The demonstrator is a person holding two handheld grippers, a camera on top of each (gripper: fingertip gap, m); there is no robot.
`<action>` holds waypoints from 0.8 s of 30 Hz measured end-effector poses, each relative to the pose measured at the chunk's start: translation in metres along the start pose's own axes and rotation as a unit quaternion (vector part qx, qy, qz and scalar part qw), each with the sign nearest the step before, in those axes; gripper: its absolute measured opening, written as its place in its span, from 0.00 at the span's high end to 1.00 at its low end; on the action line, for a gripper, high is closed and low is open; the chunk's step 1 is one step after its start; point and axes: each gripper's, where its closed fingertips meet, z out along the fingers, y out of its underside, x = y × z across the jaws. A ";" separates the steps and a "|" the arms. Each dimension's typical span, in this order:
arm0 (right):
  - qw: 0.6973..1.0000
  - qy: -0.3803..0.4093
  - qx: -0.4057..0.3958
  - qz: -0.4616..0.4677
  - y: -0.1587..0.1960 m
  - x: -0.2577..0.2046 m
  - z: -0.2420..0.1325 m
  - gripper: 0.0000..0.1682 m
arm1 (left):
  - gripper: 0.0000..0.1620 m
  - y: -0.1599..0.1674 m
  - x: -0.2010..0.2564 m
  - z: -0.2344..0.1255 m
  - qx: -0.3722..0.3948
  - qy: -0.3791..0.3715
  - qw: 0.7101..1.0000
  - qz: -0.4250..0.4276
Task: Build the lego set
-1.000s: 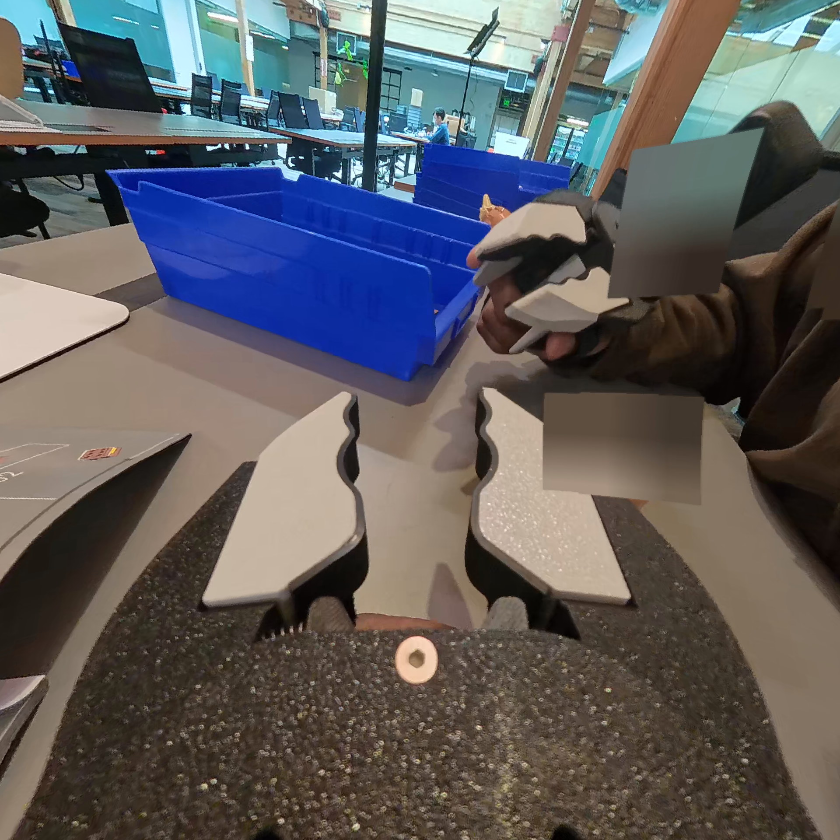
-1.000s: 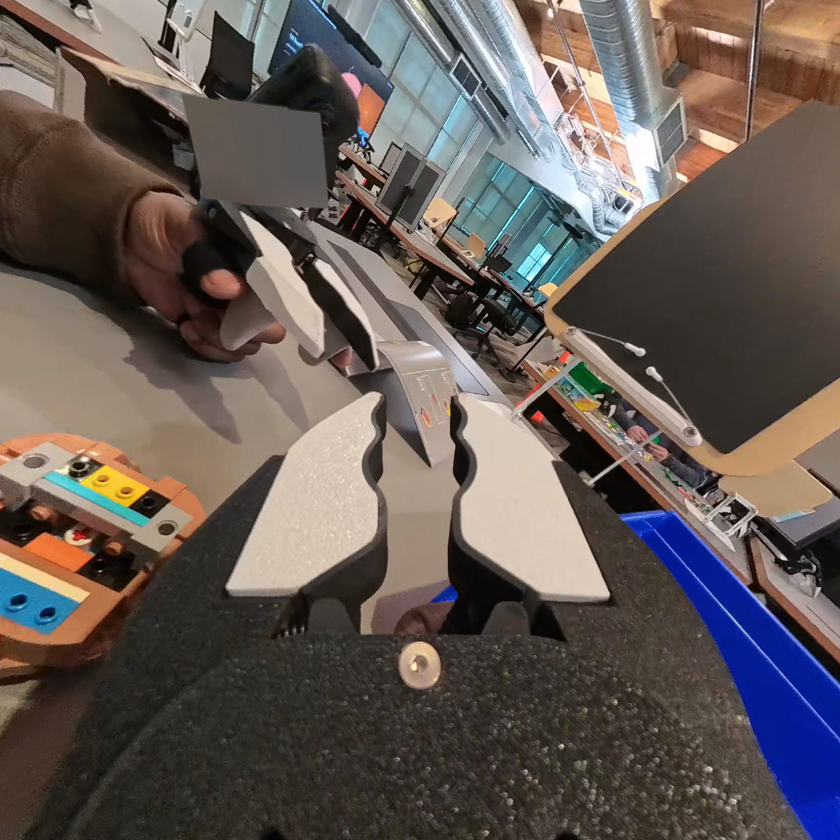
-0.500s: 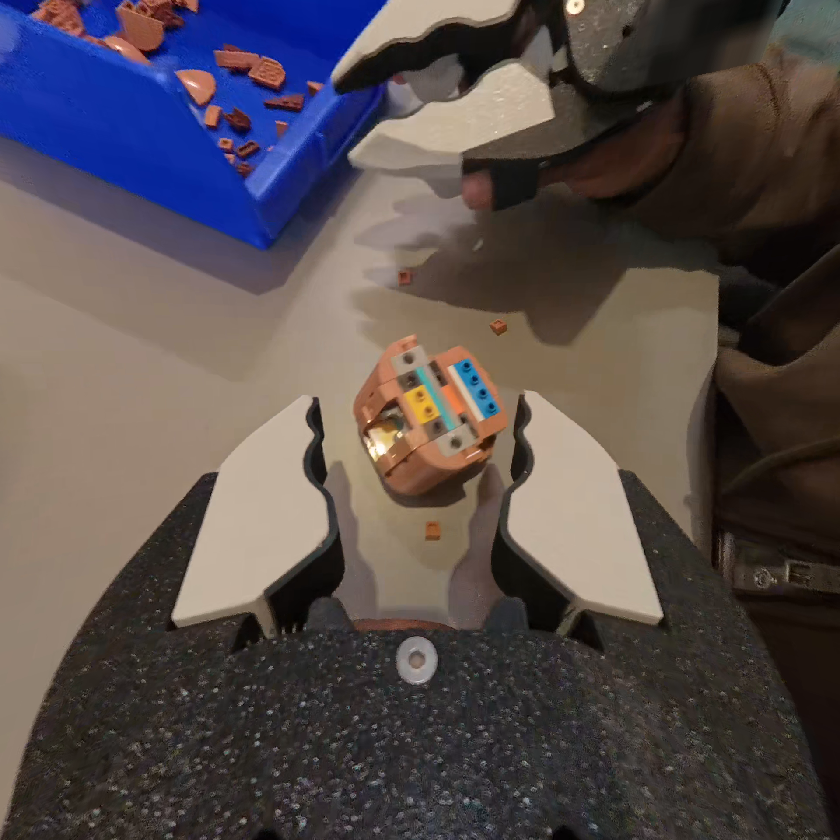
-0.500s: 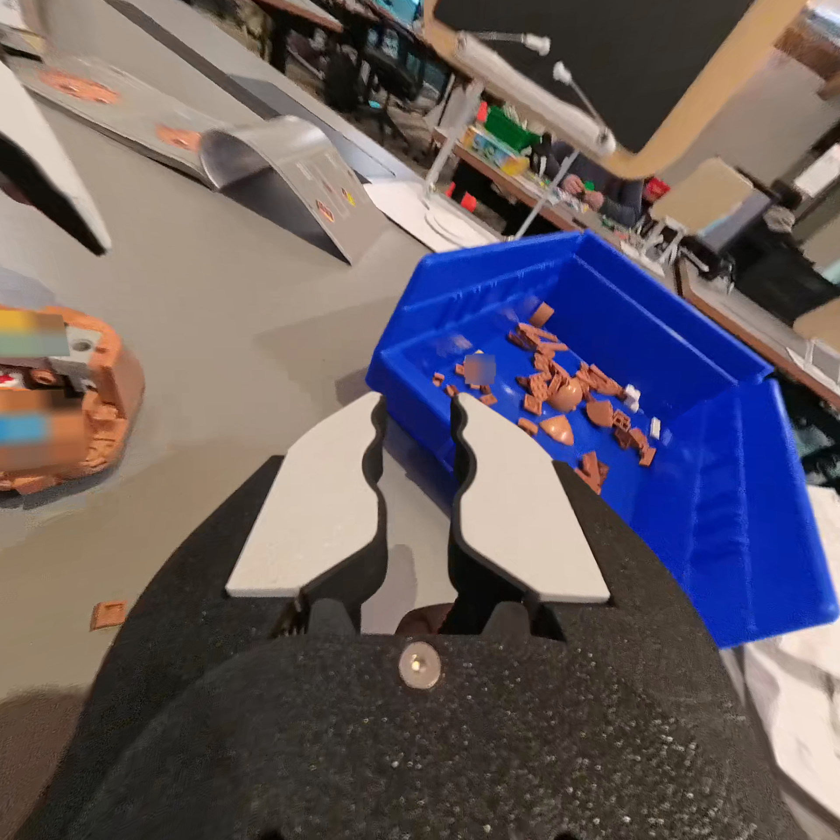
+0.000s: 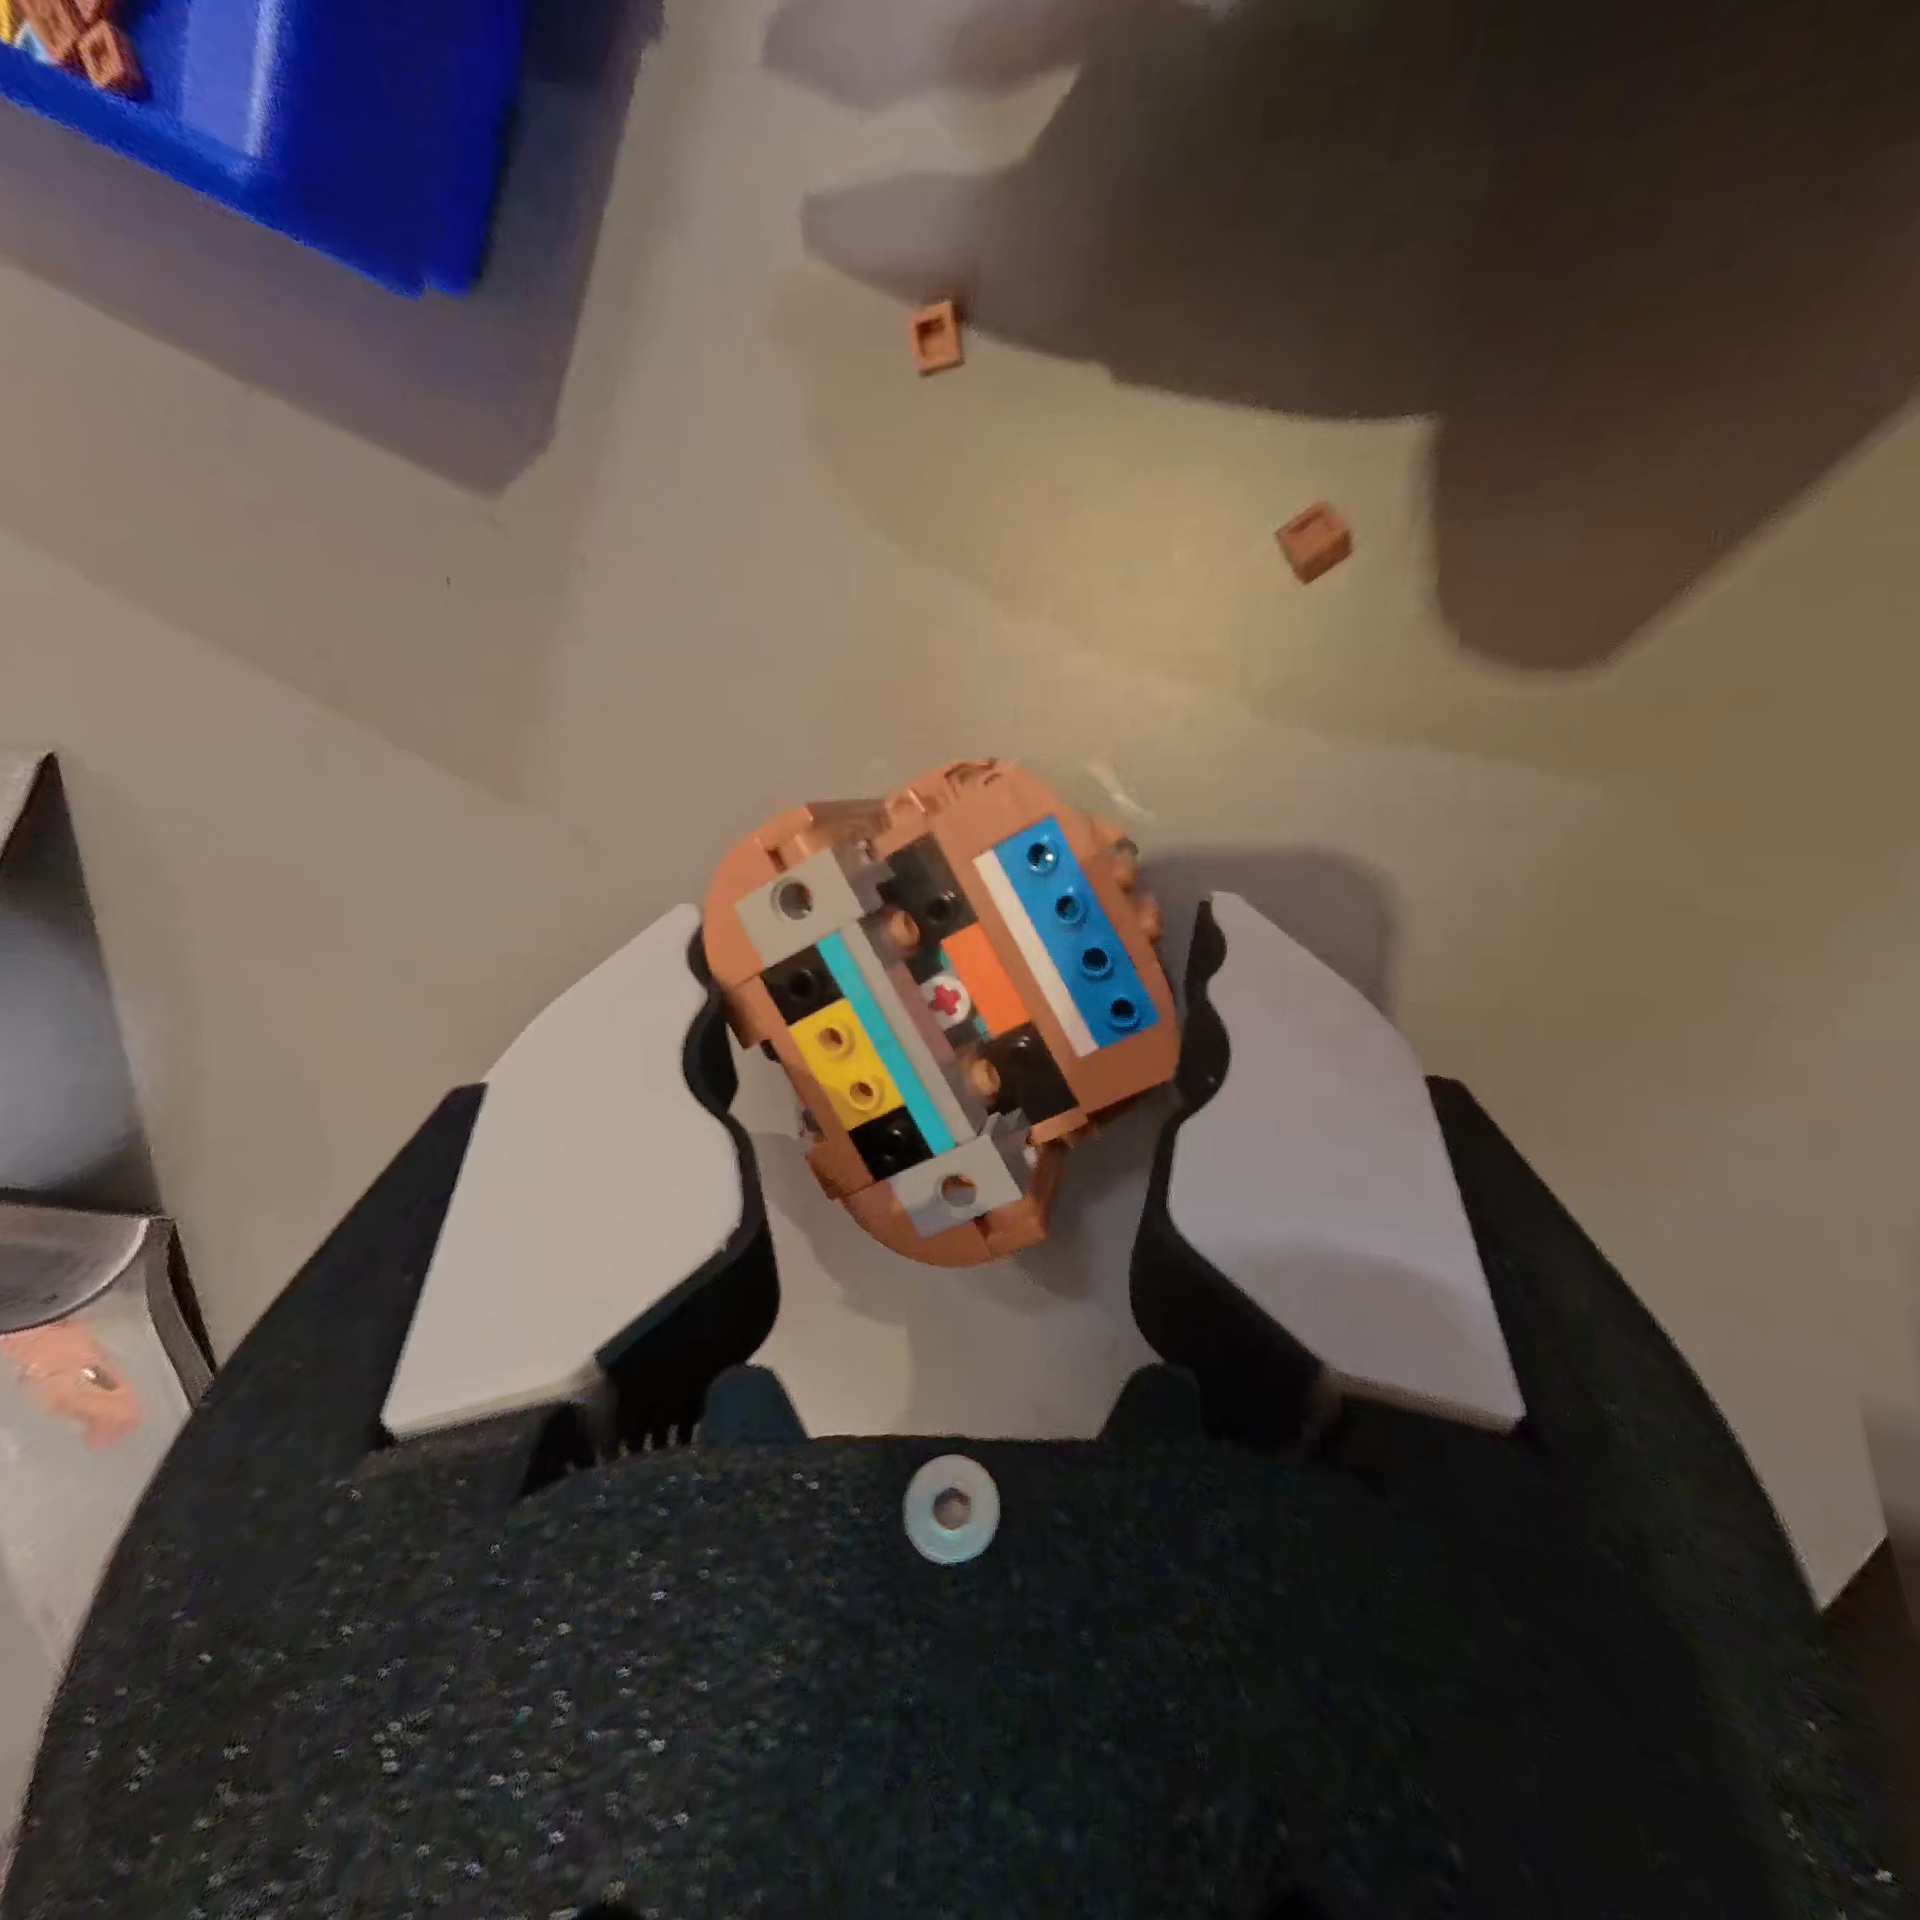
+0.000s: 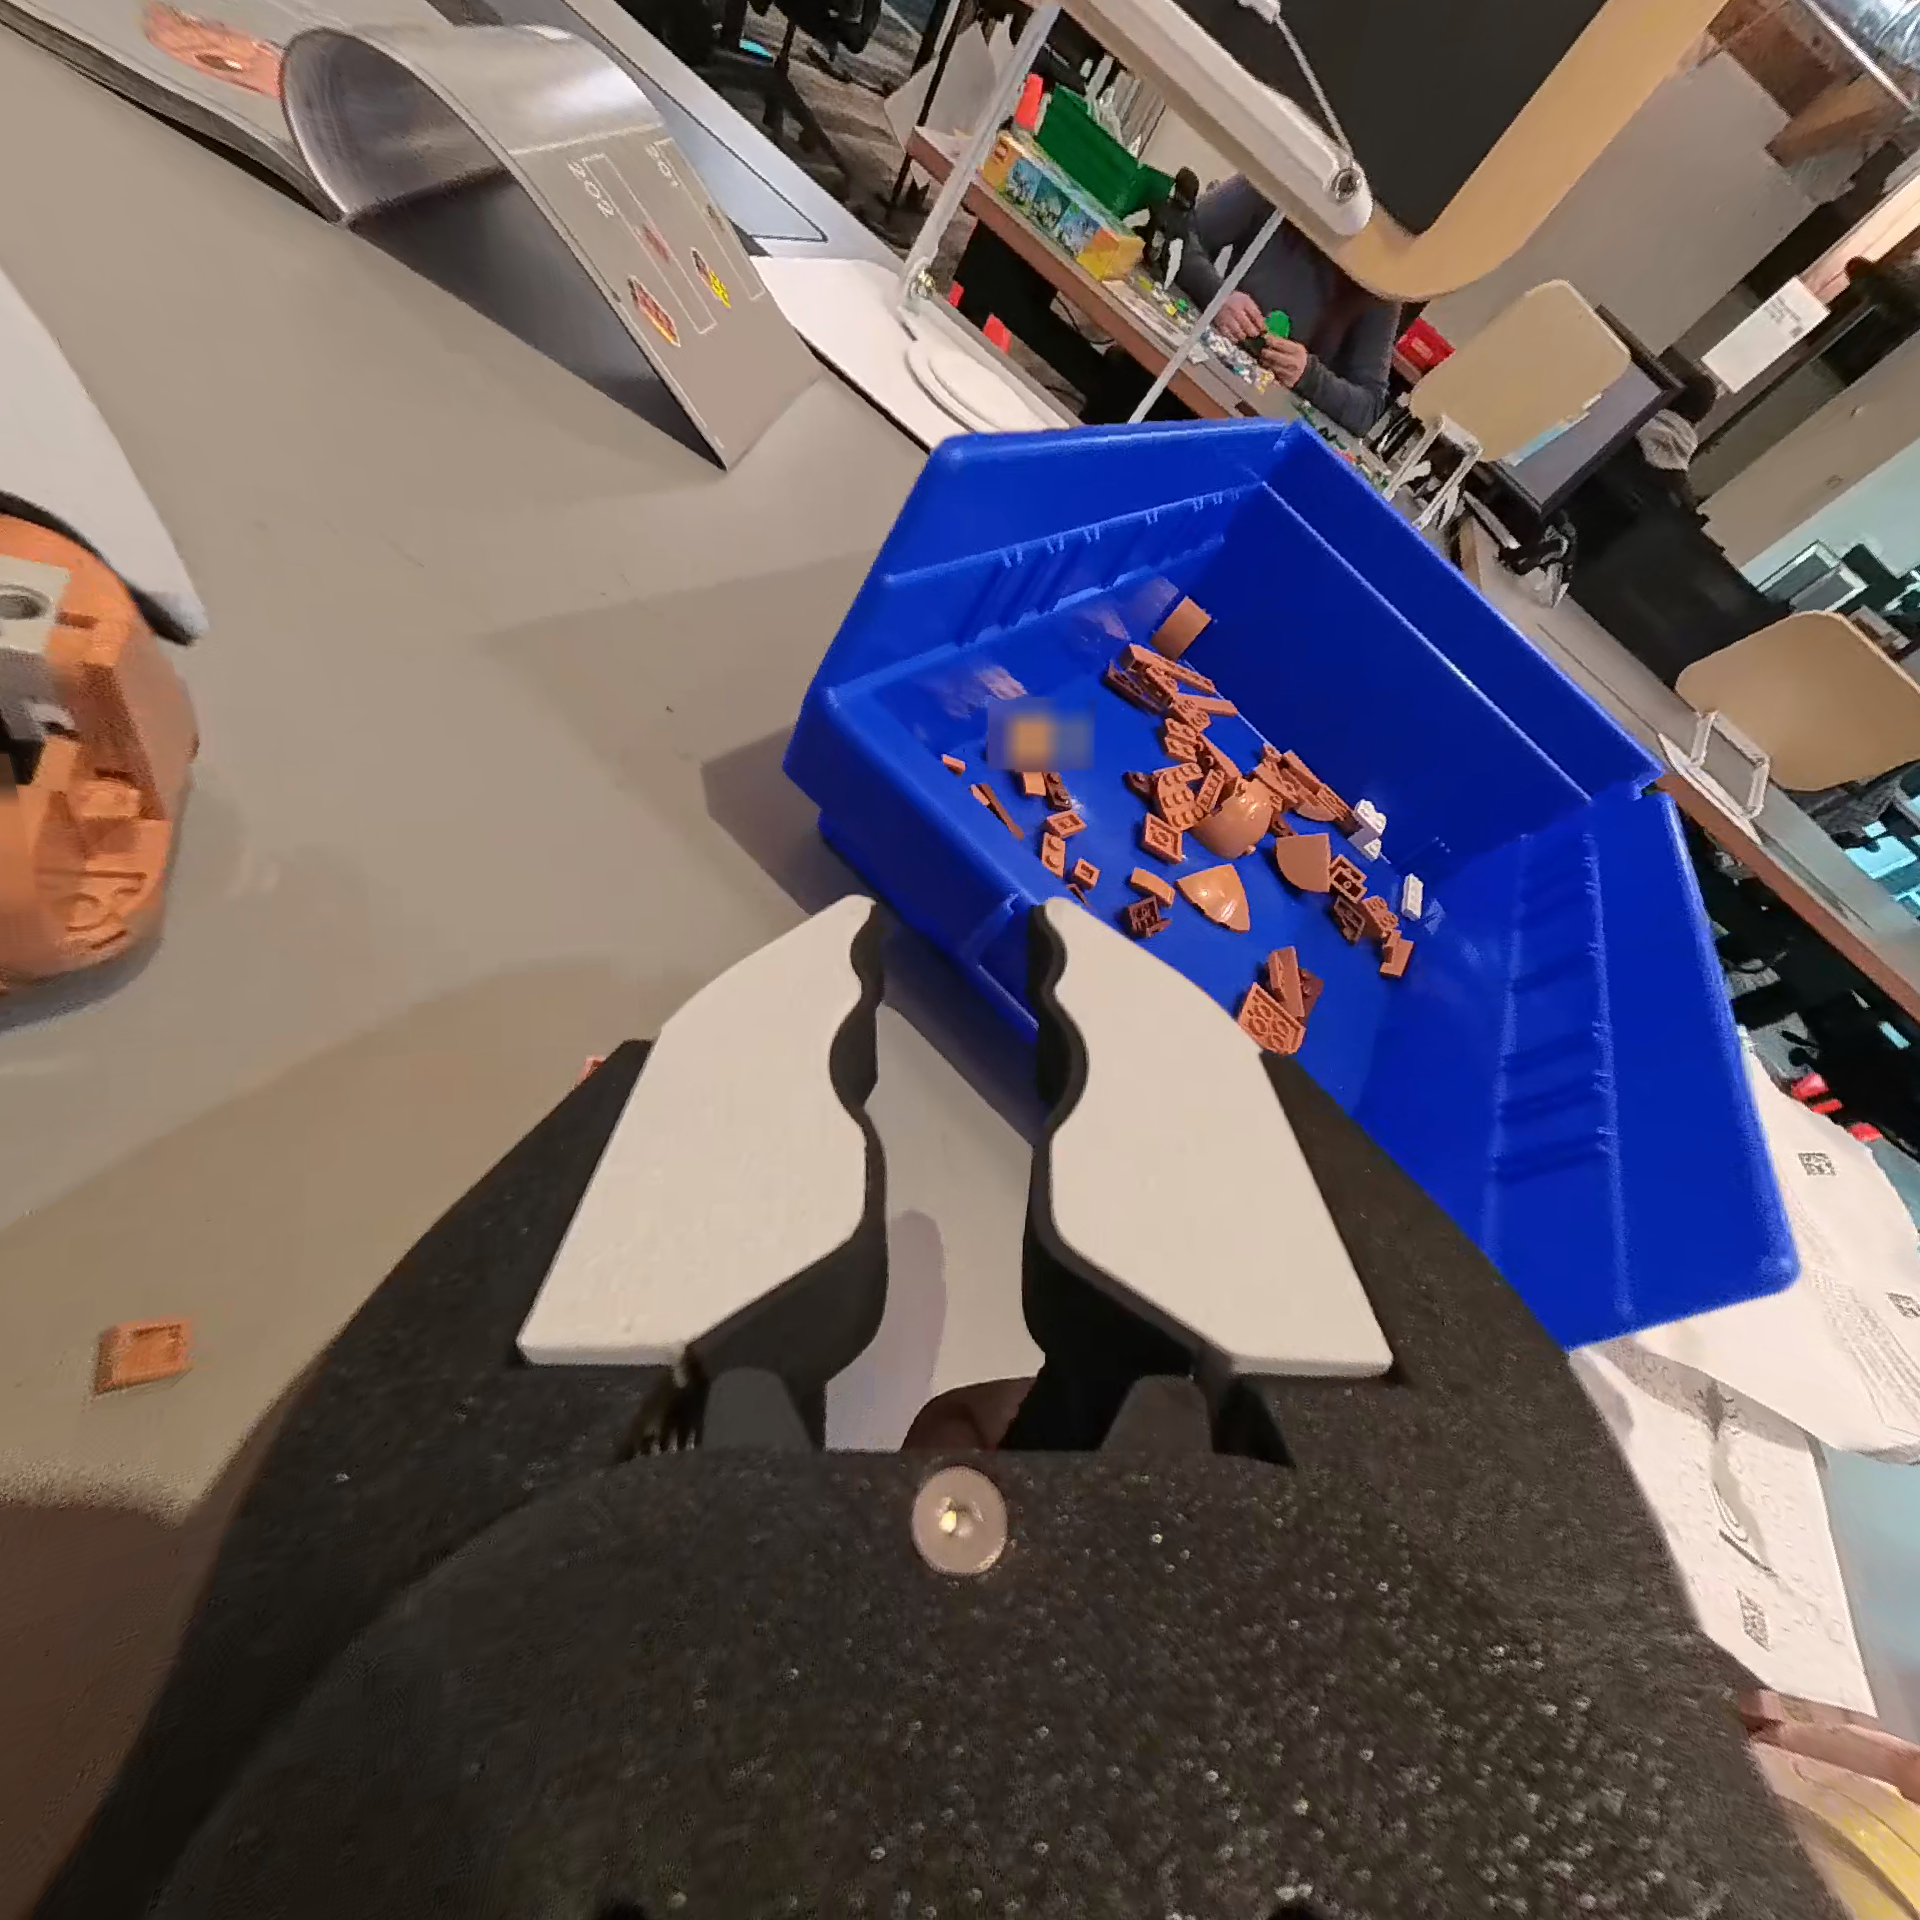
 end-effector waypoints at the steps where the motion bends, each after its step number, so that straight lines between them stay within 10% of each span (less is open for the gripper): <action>1: 1.000 0.000 0.004 0.000 -0.002 0.000 -0.001 0.85 | 0.48 0.001 -0.002 0.000 0.000 -0.001 1.000 -0.004; 8: 0.998 -0.028 0.046 0.021 -0.018 -0.009 -0.012 0.84 | 0.48 0.002 -0.015 -0.007 0.108 0.108 0.977 -0.150; 20: 0.987 -0.101 0.109 0.066 -0.051 -0.039 -0.021 0.83 | 0.49 0.002 -0.052 -0.043 0.339 0.398 0.748 -0.408; 24: 0.985 -0.135 0.103 0.035 -0.055 -0.062 -0.019 0.81 | 0.82 0.004 -0.063 -0.047 0.366 0.411 0.710 -0.438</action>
